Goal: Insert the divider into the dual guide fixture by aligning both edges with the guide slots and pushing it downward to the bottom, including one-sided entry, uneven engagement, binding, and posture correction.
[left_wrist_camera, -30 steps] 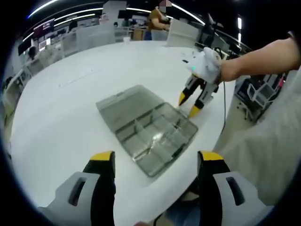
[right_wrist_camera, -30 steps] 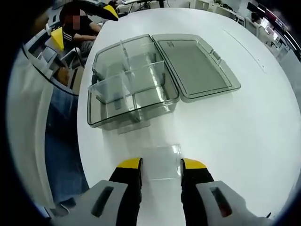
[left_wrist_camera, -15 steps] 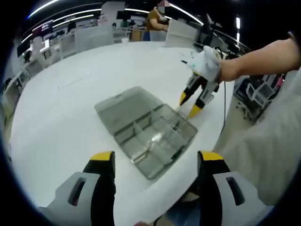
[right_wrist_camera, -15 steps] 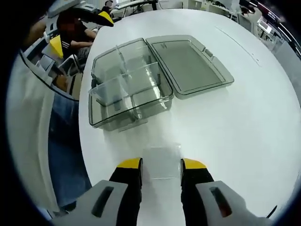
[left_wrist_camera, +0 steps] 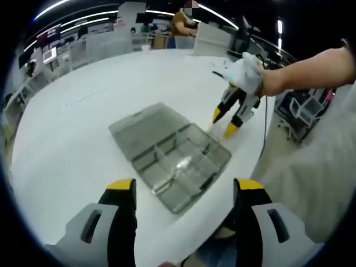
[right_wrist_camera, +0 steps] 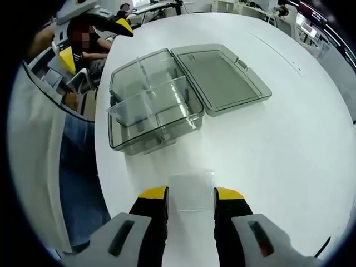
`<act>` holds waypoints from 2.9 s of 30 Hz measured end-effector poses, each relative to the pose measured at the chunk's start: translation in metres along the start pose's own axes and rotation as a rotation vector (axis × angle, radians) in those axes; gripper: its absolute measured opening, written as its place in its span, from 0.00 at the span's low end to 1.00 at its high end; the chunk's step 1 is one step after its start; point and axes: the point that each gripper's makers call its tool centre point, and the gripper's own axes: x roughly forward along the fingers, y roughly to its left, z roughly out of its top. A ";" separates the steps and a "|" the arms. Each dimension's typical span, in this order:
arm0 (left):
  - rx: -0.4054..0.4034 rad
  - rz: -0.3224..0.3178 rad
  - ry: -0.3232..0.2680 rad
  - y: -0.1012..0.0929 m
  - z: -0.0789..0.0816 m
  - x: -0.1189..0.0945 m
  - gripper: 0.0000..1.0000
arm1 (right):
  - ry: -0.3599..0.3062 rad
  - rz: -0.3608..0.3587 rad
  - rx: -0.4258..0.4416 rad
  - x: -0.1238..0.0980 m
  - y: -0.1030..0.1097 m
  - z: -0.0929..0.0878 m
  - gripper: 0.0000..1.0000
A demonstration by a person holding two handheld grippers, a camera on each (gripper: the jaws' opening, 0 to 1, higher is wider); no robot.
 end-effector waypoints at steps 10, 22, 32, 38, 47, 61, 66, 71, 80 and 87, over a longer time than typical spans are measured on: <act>0.014 -0.007 0.004 0.000 0.003 0.000 0.68 | -0.021 -0.012 0.001 -0.006 0.004 0.001 0.27; 0.013 -0.029 0.006 -0.005 0.006 0.003 0.67 | -0.051 -0.022 0.009 -0.015 0.009 0.001 0.27; -0.019 -0.047 -0.005 -0.006 0.011 0.007 0.66 | -0.087 -0.037 -0.019 -0.025 0.017 0.016 0.27; -0.032 -0.061 -0.005 -0.008 0.011 0.011 0.63 | -0.113 -0.044 -0.035 -0.031 0.021 0.027 0.27; -0.056 -0.079 -0.014 -0.010 0.015 0.014 0.60 | -0.155 -0.056 -0.066 -0.042 0.028 0.046 0.27; -0.062 -0.102 -0.020 -0.019 0.024 0.021 0.55 | -0.202 -0.060 -0.111 -0.051 0.039 0.069 0.27; -0.063 -0.108 -0.026 -0.023 0.028 0.023 0.54 | -0.216 -0.061 -0.122 -0.055 0.043 0.075 0.27; -0.072 -0.114 -0.038 -0.025 0.033 0.024 0.52 | -0.230 -0.063 -0.133 -0.058 0.045 0.080 0.27; -0.154 -0.130 -0.079 -0.025 0.046 0.022 0.45 | -0.256 -0.059 -0.157 -0.063 0.053 0.089 0.27; -0.174 -0.143 -0.087 -0.029 0.049 0.023 0.41 | -0.274 -0.060 -0.171 -0.066 0.057 0.094 0.27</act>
